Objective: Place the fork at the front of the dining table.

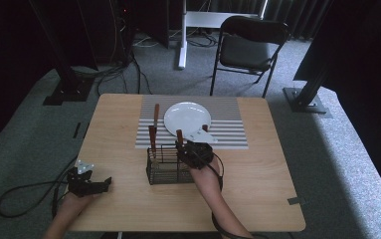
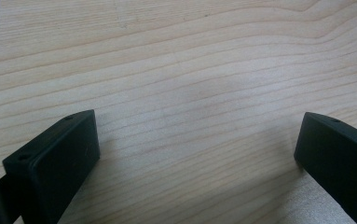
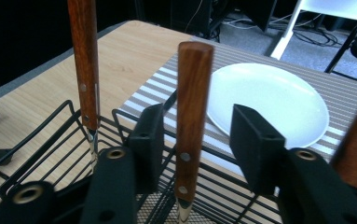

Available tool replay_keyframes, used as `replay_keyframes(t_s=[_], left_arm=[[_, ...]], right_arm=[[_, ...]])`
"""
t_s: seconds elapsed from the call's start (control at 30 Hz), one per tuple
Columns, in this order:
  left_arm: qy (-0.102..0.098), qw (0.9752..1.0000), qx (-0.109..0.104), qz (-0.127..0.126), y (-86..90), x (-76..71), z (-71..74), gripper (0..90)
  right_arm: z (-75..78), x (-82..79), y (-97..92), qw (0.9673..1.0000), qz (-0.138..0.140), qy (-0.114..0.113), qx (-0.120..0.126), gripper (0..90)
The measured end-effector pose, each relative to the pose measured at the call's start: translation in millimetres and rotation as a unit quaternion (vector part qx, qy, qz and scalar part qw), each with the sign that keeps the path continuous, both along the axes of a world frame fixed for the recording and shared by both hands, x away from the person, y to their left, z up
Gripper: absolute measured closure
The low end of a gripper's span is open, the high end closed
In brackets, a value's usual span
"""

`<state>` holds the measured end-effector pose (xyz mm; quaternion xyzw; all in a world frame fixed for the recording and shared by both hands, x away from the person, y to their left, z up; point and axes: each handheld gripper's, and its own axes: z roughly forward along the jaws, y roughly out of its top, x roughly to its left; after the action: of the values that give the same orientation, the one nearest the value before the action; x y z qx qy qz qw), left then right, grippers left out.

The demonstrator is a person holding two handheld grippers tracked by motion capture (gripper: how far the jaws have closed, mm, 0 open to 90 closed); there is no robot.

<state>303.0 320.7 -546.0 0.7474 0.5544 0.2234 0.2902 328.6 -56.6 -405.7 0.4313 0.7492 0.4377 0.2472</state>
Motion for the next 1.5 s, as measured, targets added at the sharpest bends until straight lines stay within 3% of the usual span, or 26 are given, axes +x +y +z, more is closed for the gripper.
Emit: replay_keyframes(t_s=[0.3, 0.4, 0.47, 0.7, 0.97, 1.27, 1.5], left_arm=[[0.000, 1.0000, 0.000, 0.000, 0.0, 0.0, 0.0, 0.0], [0.000, 1.0000, 0.000, 0.000, 0.0, 0.0, 0.0, 0.0], [0.000, 1.0000, 0.000, 0.000, 0.0, 0.0, 0.0, 0.0], [0.000, 1.0000, 0.000, 0.000, 0.0, 0.0, 0.0, 0.0], [0.000, 1.0000, 0.000, 0.000, 0.0, 0.0, 0.1, 0.0], [0.000, 1.0000, -0.001, 0.001, -0.1, 0.1, 0.0, 0.0], [0.000, 1.0000, 0.000, 0.000, 0.0, 0.0, 0.0, 0.0]], right_arm=[[-6.4, 1.3, 6.5, 0.9999, -0.002, -0.003, -0.015, 73.9], [-7.0, -0.2, 8.9, 0.9997, -0.008, -0.009, -0.022, 74.0], [-8.3, -0.4, 7.9, 0.9999, -0.011, -0.008, -0.009, 74.6], [-9.9, -3.2, 5.7, 0.9996, -0.024, -0.017, -0.004, 75.4], [-6.3, -7.1, -0.5, 0.9990, -0.029, -0.028, 0.017, 75.6], [2.0, -16.5, -9.2, 0.9972, -0.034, -0.059, 0.032, 75.6], [6.8, -26.1, -15.8, 0.9928, -0.042, -0.102, 0.048, 75.7]])
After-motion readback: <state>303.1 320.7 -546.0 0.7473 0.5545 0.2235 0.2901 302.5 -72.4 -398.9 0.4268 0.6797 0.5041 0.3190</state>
